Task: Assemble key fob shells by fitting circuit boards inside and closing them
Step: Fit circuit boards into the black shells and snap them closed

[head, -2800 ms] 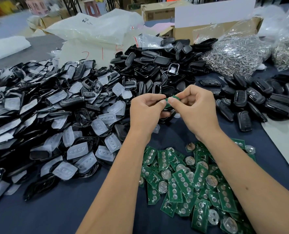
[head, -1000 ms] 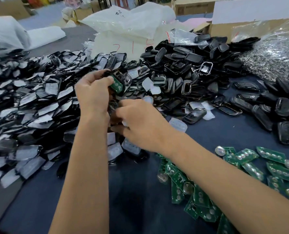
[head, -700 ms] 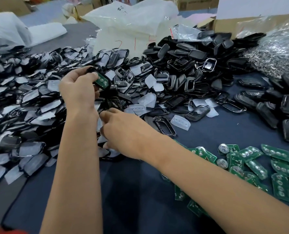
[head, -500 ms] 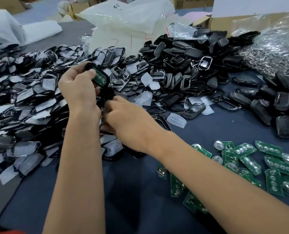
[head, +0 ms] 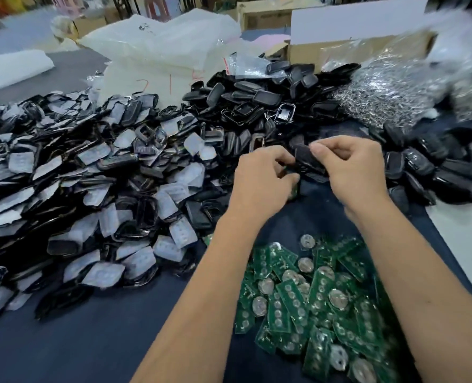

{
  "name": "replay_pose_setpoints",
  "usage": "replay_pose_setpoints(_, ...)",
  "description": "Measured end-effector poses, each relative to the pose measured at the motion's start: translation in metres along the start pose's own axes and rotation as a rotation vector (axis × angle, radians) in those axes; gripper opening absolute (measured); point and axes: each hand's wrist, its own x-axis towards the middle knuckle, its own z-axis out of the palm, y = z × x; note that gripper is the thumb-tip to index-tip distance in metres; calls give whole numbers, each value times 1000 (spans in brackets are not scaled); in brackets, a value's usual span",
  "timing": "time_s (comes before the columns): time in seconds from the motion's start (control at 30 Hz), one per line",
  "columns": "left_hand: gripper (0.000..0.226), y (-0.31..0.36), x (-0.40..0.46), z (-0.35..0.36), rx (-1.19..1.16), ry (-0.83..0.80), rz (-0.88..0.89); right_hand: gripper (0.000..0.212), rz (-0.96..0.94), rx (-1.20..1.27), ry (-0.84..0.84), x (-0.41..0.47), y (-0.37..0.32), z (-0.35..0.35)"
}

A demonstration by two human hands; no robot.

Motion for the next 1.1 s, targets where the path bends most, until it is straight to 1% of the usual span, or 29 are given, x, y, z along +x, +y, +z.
replay_pose_setpoints(0.1,24,-7,-1,5,120,22,57,19,-26,5,-22,4,8,-5)
replay_pose_setpoints(0.17,21,-11,1,4,118,86,110,16,-63,-6,-100,5,8,-4)
replay_pose_setpoints(0.23,17,-13,3,3,10,162,114,18,-92,-13,-197,3,7,-2)
replay_pose_setpoints(0.27,22,-14,4,3,-58,169,95,17,-96,-1,-236,1,5,-2)
replay_pose_setpoints(0.33,28,-17,5,2,-161,128,62,12,-100,26,-291,-1,3,-3)
replay_pose_setpoints(0.4,22,-19,4,0,-236,84,64,6,-109,29,-323,-2,2,-4)
replay_pose_setpoints(0.47,16,-21,3,-4,-305,65,56,2,-82,68,-306,-2,2,-3)
replay_pose_setpoints(0.53,13,-24,3,-5,-335,39,31,7,1,179,-217,-2,4,1)
replay_pose_setpoints(0.6,11,-24,2,-3,-316,-11,26,9,113,312,-113,-2,6,4)
replay_pose_setpoints(0.67,10,-23,0,0,-258,-28,46,12,144,369,-73,-1,7,4)
replay_pose_setpoints(0.73,6,-22,-1,0,-260,-11,57,15,92,337,-90,-2,7,4)
replay_pose_setpoints(0.8,8,-22,-1,-4,-328,-6,40,18,47,293,-122,-5,5,5)
replay_pose_setpoints(0.87,10,-20,-2,-6,-412,-20,10,18,59,316,-131,-6,4,5)
replay_pose_setpoints(1.0,15,-15,-2,-3,-518,-5,-39,8,239,603,-141,-7,-2,7)
replay_pose_setpoints(1.1,20,-14,-2,-2,-548,-19,-70,13,332,732,-139,-8,-5,7)
